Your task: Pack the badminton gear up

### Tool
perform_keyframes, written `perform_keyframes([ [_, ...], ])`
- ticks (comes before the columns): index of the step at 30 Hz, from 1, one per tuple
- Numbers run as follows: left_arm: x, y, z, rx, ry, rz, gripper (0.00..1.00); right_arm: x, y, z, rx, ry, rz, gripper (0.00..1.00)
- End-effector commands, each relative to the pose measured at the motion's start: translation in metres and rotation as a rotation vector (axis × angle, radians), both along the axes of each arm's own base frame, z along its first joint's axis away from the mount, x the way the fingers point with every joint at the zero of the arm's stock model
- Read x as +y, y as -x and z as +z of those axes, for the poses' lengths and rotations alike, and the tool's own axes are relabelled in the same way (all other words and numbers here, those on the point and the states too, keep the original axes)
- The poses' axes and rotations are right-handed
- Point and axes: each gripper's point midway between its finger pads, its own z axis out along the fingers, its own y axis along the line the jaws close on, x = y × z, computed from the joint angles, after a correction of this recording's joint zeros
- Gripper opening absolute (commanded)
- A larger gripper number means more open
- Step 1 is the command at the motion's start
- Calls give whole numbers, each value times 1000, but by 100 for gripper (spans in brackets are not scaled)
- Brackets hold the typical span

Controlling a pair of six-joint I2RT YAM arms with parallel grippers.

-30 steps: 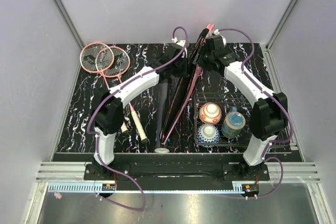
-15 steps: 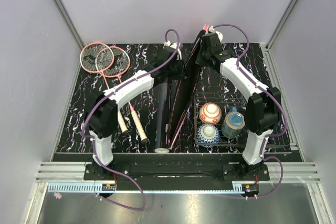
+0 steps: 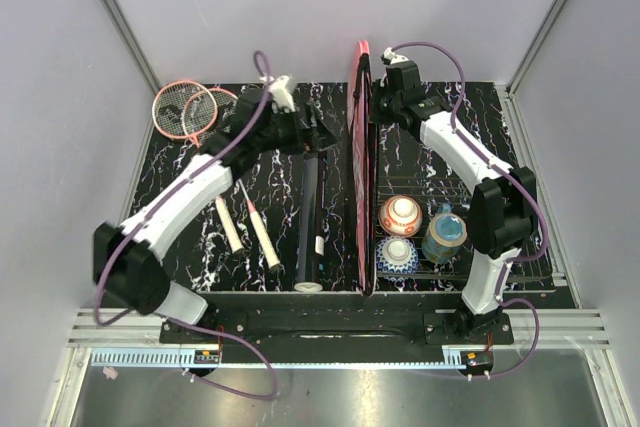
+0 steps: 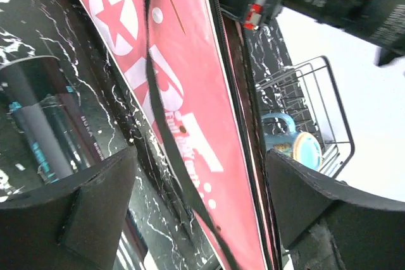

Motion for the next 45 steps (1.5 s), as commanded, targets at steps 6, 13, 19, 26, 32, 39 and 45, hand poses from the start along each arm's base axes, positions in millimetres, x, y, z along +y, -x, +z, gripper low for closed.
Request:
perform_keyframes([
  [6, 171, 30, 24, -21, -133, 393, 90, 16, -8, 80, -200, -26, 97, 0],
  [13, 316, 31, -18, 166, -241, 836, 98, 28, -7, 74, -183, -23, 132, 0],
  [19, 324, -11, -86, 327, -167, 810, 76, 43, -3, 72, -161, -33, 162, 0],
  [26, 343, -48, -142, 471, -396, 836, 66, 48, -7, 64, -136, 44, 129, 0],
  [32, 338, -67, -184, 541, -469, 812, 50, 49, -5, 64, -140, 48, 134, 0],
  [39, 348, -72, -221, 609, -564, 819, 48, 53, -4, 60, -140, 74, 123, 0],
  [45, 347, -85, -236, 620, -569, 792, 51, 61, -2, 58, -134, 72, 133, 0],
])
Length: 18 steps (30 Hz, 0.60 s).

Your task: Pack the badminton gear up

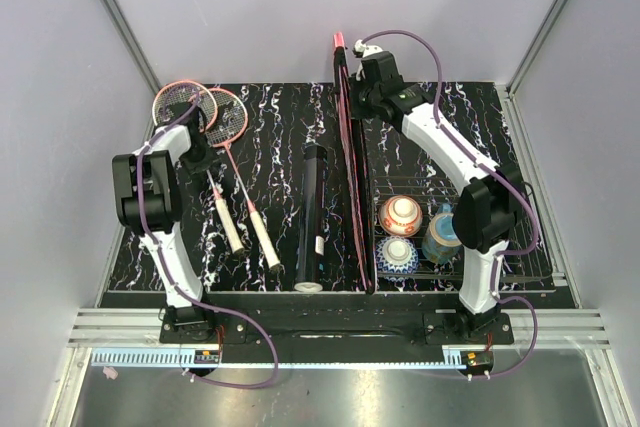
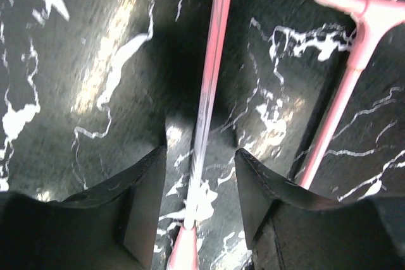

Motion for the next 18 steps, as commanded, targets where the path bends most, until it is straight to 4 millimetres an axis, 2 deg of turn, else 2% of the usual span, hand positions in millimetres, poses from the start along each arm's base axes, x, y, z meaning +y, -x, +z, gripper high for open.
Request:
perform_keyframes([
  [1, 7, -19, -6, -10, -22, -13, 49, 15, -7, 31, -86, -25, 10, 0],
  [5, 6, -24, -9, -8, 14, -47, 16, 10, -10, 29, -99, 18, -33, 0],
  [6, 8, -25, -5, -20, 39, -49, 0, 9, -11, 28, -102, 26, -45, 0],
  [8, 11, -24, 10, -53, 35, -53, 0, 9, -13, 22, -98, 40, -61, 0],
  [9, 9, -20, 32, -108, 24, -57, 0, 6, -15, 23, -104, 55, -84, 0],
  [11, 4, -23, 61, -210, 34, -67, 0, 7, -17, 19, -108, 84, -114, 0],
  [12, 0, -17, 88, -271, 30, -70, 0, 7, -18, 19, -114, 83, -123, 0],
  [14, -12, -12, 114, -344, 67, -97, 0, 9, -19, 19, -122, 88, -152, 0],
  [15, -20, -6, 138, -403, 68, -122, 0, 9, -20, 22, -130, 85, -168, 0],
  [17, -29, 2, 162, -454, 72, -160, 0, 9, -22, 24, -146, 84, -204, 0],
  [18, -35, 12, 185, -515, 67, -180, 0, 10, -24, 26, -157, 76, -216, 0],
])
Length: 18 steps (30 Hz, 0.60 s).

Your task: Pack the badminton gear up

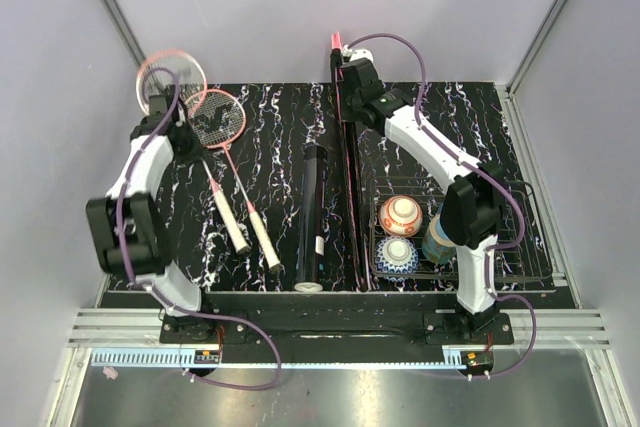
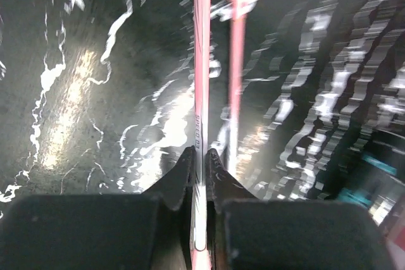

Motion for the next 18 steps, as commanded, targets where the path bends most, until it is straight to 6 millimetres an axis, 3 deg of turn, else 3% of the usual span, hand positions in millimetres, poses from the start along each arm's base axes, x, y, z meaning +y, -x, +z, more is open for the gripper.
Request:
perform_keyframes([
  [1, -32, -2, 119, -372, 16, -122, 0, 5, -14, 40, -131, -41, -99, 0],
  [4, -67, 15, 160, -527, 79, -257, 0, 8, -21, 33, -134, -52, -126, 0],
  [5, -90, 25, 162, -553, 151, -356, 0, 10, -23, 30, -134, -58, -129, 0],
  [6, -113, 37, 178, -607, 190, -439, 0, 14, -28, 28, -143, -65, -124, 0],
  [7, -127, 41, 190, -668, 223, -505, 0, 18, -32, 13, -127, -58, -115, 0],
  [9, -165, 69, 192, -688, 369, -635, 0, 33, -38, 4, -117, -76, -61, 0],
  [10, -179, 78, 202, -735, 422, -708, 0, 41, -41, -18, -81, -63, -33, 0],
  [11, -185, 88, 197, -726, 465, -717, 0, 51, -44, -13, -81, -86, -5, 0],
  [13, -192, 96, 199, -738, 506, -742, 0, 55, -44, -37, -22, -66, -10, 0],
  [18, -218, 128, 190, -704, 641, -832, 0, 69, -42, -48, 28, -127, 17, 0],
])
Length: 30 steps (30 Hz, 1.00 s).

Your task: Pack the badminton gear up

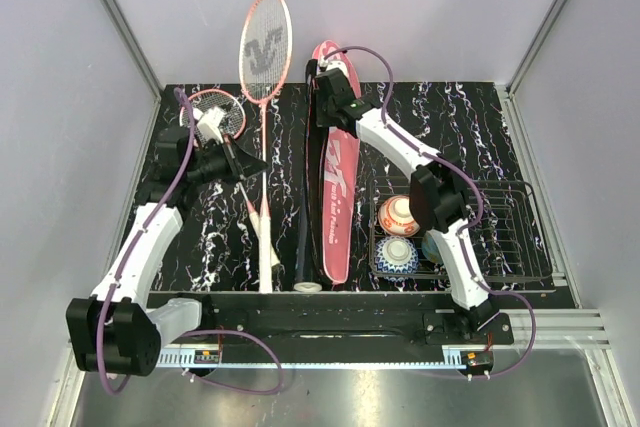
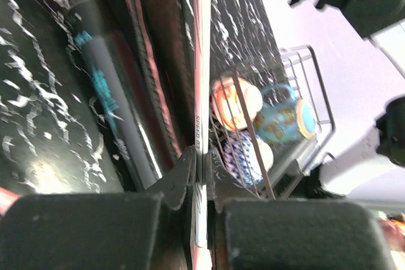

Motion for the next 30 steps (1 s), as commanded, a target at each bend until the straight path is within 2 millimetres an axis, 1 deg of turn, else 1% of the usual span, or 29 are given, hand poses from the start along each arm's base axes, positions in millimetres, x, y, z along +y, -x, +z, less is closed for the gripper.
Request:
perform_keyframes([
  [1, -28, 28, 42, -135, 130, -170, 0, 12, -2, 12, 3, -85, 4, 0],
  [2, -29, 33, 38, -119, 141, -166, 0, 12, -1, 9, 13, -89, -4, 0],
  [3, -29, 38, 30, -70, 134, -151, 0, 12, -1, 8, 11, -94, -8, 0],
  [4, -21, 31, 19, -32, 91, -66, 0, 10, -1, 13, 1, -102, -13, 0],
  [5, -18, 31, 17, -45, 19, -41, 0, 8, 1, 9, 4, -98, -20, 0],
  [6, -11, 40, -7, 65, -63, -2, 0, 8, 1, 10, 0, -103, -20, 0],
  [7, 7, 30, -20, 73, -180, 115, 0, 7, 2, 17, -10, -110, -21, 0],
  [8, 15, 29, -23, 64, -257, 145, 0, 5, 3, 15, -5, -116, -28, 0],
  [9, 16, 39, -36, 106, -323, 149, 0, 4, 2, 17, -4, -127, -34, 0],
  [10, 28, 36, -43, 111, -394, 214, 0, 2, 2, 20, 0, -147, -45, 0],
  [11, 32, 37, -49, 124, -436, 233, 0, 2, 2, 21, 6, -161, -49, 0],
  [12, 30, 47, -57, 153, -489, 221, 0, -1, 0, 23, 6, -172, -62, 0],
  [13, 35, 47, -61, 154, -536, 250, 0, -1, -1, 24, 10, -188, -71, 0],
  [14, 29, 52, -64, 152, -574, 242, 0, -2, -1, 25, 12, -197, -80, 0],
  [15, 29, 57, -69, 162, -609, 244, 0, -4, -2, 27, 12, -205, -87, 0],
  [16, 35, 56, -71, 154, -669, 283, 0, -8, -6, 27, 19, -217, -105, 0],
  [17, 27, 60, -75, 156, -714, 267, 0, -10, -7, 28, 22, -226, -112, 0],
  [18, 33, 66, -81, 186, -781, 276, 0, -11, -9, 29, 25, -231, -120, 0],
  [19, 36, 65, -83, 182, -832, 300, 0, -15, -12, 30, 29, -243, -135, 0],
  [20, 27, 65, -86, 178, -863, 271, 0, -16, -14, 33, 26, -246, -142, 0],
  [22, 26, 64, -86, 166, -912, 278, 0, -19, -17, 36, 21, -250, -150, 0],
  [23, 21, 63, -85, 162, -935, 270, 0, -22, -18, 39, 15, -249, -161, 0],
  [24, 24, 65, -86, 170, -973, 274, 0, -24, -19, 41, 11, -248, -168, 0],
  [25, 27, 62, -86, 162, -1013, 293, 0, -26, -19, 46, 6, -255, -176, 0],
  [26, 21, 61, -86, 151, -1041, 278, 0, -30, -20, 46, 4, -250, -191, 0],
  [27, 23, 62, -88, 154, -1074, 272, 0, -33, -20, 49, 2, -253, -203, 0],
  [28, 23, 60, -87, 145, -1095, 281, 0, -34, -19, 54, -2, -265, -217, 0],
  [29, 18, 61, -88, 139, -1103, 267, 0, -41, -21, 56, -6, -264, -239, 0],
  [30, 15, 60, -89, 138, -1100, 265, 0, -44, -20, 61, -10, -274, -249, 0],
])
